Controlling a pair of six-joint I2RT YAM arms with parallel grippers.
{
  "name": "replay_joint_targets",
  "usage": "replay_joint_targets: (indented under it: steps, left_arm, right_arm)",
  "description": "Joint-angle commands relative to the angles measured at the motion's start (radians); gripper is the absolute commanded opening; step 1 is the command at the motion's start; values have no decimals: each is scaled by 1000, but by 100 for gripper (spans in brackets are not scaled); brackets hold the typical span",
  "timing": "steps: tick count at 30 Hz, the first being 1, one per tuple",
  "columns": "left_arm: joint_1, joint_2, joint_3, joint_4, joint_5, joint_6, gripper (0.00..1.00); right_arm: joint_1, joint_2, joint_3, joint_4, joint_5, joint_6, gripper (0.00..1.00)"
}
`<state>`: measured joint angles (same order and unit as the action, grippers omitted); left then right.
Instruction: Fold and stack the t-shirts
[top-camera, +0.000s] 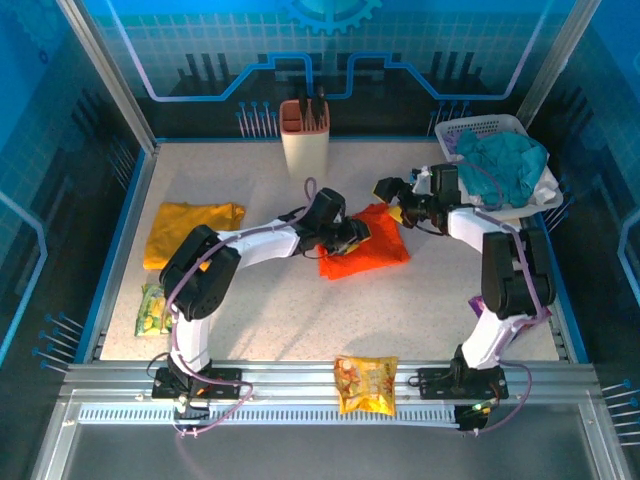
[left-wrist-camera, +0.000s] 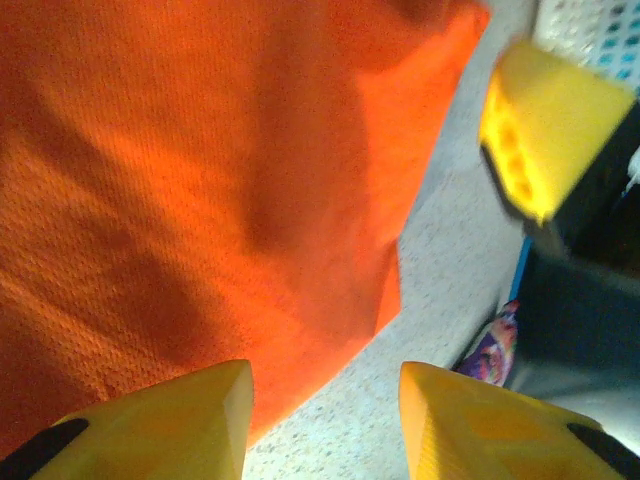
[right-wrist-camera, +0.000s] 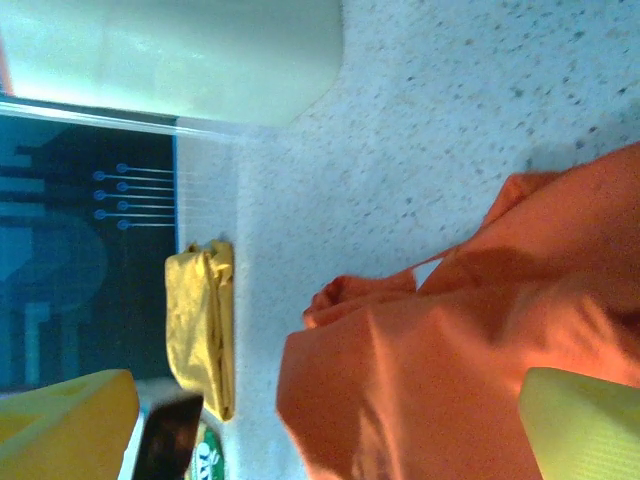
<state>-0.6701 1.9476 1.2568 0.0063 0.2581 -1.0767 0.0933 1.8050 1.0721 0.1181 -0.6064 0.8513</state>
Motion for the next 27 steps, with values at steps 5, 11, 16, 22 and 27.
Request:
replay_joint_targets:
  steps: [5,11,16,22,27]
  left_arm:
    - [-3,31,-79,4,-38,-6,43]
    - [3,42,-106,-34,-23,26,42]
    - [24,14,-165,-23,-26,36,42]
    - [54,-22,-206,-20,14,128,42]
    - [78,-57,-208,-80,80,248,42]
  right_arm:
    - [14,186,134,-9,-18,-34,97]
    - [14,258,192,-54,23,-57,96]
    - [16,260,191,-84,39,-66,96]
    - [16,143,134,-79,18,-59,96]
    - [21,-27,76,-158,27,-86,97]
